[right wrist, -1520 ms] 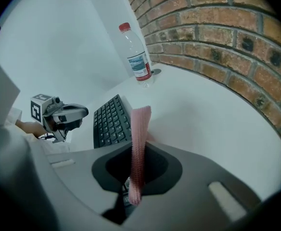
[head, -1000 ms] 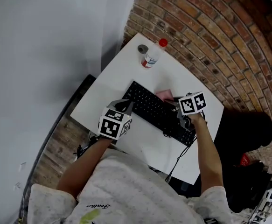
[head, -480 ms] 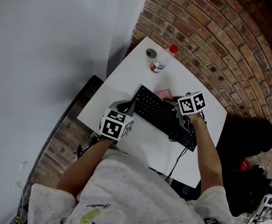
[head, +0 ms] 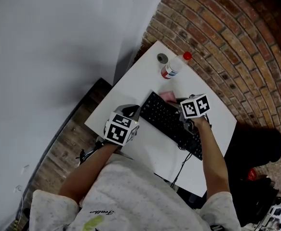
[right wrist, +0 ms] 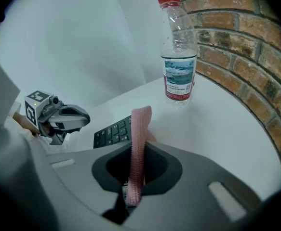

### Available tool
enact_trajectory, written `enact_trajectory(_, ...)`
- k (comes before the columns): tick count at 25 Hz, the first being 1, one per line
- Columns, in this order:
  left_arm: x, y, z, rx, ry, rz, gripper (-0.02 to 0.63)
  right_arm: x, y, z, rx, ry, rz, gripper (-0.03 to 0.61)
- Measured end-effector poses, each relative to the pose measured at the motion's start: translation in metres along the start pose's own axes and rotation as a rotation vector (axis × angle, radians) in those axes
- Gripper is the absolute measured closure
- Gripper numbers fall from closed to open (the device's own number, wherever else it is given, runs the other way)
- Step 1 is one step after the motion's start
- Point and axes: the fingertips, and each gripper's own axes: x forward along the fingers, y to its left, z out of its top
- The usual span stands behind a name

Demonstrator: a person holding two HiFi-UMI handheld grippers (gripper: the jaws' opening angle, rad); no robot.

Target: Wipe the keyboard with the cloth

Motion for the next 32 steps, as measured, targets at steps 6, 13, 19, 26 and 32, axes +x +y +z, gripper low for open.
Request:
enact_trajectory(6,-0.003,0.012,0.002,-0.008,-0.005,0.011,0.62,0.012,0.007,0.017,-0.035,0.008,0.009,0.554)
enact_trajectory(13,-0.006,0.023,0.004,-0.011,-0.008,0.022,0.62,0.025,0.016,0.034,-0.07,0.014,0.021,0.554)
enact_trajectory(19,-0.009,0.031,0.005,-0.014,-0.01,0.029,0.62,0.034,0.021,0.045,-0.158,0.032,-0.002,0.554)
enact_trajectory(26,-0.017,0.038,0.003,-0.029,-0.021,0.047,0.62,0.037,0.038,0.057,-0.496,0.061,-0.072,0.554)
enact_trajectory(32,-0.025,0.042,0.002,-0.042,-0.036,0.067,0.62,0.04,0.046,0.055,-0.664,0.147,-0.073,0.554)
